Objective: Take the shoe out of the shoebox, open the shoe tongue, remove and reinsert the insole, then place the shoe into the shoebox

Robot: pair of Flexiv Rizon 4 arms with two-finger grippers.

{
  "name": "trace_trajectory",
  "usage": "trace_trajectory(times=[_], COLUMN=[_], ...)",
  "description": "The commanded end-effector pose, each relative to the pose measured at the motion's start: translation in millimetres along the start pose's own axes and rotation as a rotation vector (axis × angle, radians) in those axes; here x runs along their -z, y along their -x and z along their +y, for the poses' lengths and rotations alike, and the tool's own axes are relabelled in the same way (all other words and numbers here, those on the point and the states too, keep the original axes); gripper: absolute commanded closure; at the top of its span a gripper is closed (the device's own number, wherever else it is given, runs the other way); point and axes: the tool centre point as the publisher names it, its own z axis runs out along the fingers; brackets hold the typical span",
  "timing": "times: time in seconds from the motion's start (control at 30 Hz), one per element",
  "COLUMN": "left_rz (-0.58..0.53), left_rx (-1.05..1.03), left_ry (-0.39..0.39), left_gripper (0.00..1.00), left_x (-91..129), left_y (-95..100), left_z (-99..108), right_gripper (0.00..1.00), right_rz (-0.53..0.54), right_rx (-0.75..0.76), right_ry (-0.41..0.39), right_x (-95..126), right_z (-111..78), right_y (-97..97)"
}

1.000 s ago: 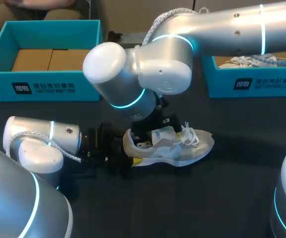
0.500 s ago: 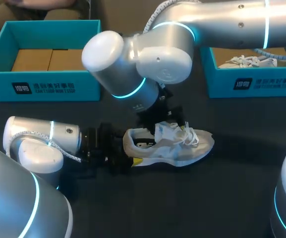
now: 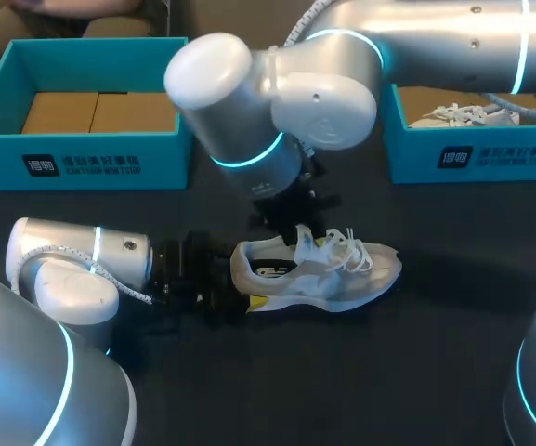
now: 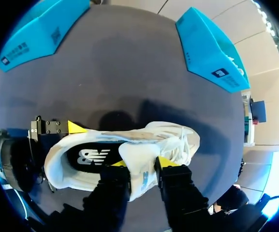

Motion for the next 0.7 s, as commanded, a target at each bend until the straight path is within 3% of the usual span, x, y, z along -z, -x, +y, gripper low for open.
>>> trace_trajectory(times=[0.03,0.7], left_rz=[0.001,0.001], left_rx=[0.0,0.0], left_ry=[0.005,0.005], left_gripper=[1.0,1.0], left_x=[-2,-2], left_y=[2.5,2.5], left_z=[1,1], right_gripper=[1.0,1.0], right_rz=[0.044,0.123], right_rx=[-0.007,-0.052], right_ry=[-0.007,0.005], right_x=[-7,-8], right_z=[-0.1,12.8], right_y=[4.1,57.4])
